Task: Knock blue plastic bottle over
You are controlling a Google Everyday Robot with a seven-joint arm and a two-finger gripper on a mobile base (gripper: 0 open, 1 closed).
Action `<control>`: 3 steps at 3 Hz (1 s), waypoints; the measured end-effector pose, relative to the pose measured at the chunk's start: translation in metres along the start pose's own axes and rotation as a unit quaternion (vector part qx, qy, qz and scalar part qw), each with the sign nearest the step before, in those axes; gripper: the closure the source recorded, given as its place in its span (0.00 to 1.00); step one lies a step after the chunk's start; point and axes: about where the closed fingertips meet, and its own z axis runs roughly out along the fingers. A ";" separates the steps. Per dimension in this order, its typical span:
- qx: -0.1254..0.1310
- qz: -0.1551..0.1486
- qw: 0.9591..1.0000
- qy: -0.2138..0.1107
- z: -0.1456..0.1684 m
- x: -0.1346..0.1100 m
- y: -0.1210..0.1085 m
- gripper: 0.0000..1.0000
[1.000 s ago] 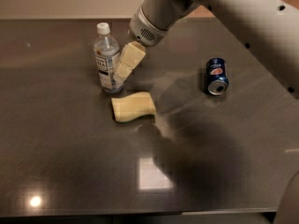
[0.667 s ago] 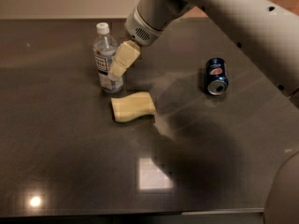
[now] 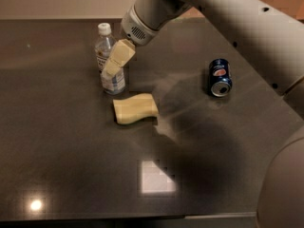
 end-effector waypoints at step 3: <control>-0.017 0.015 1.000 -0.017 0.001 -0.004 -0.007 0.64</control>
Offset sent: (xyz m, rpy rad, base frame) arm 0.0120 0.0008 0.0028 0.0592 0.0586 -0.0023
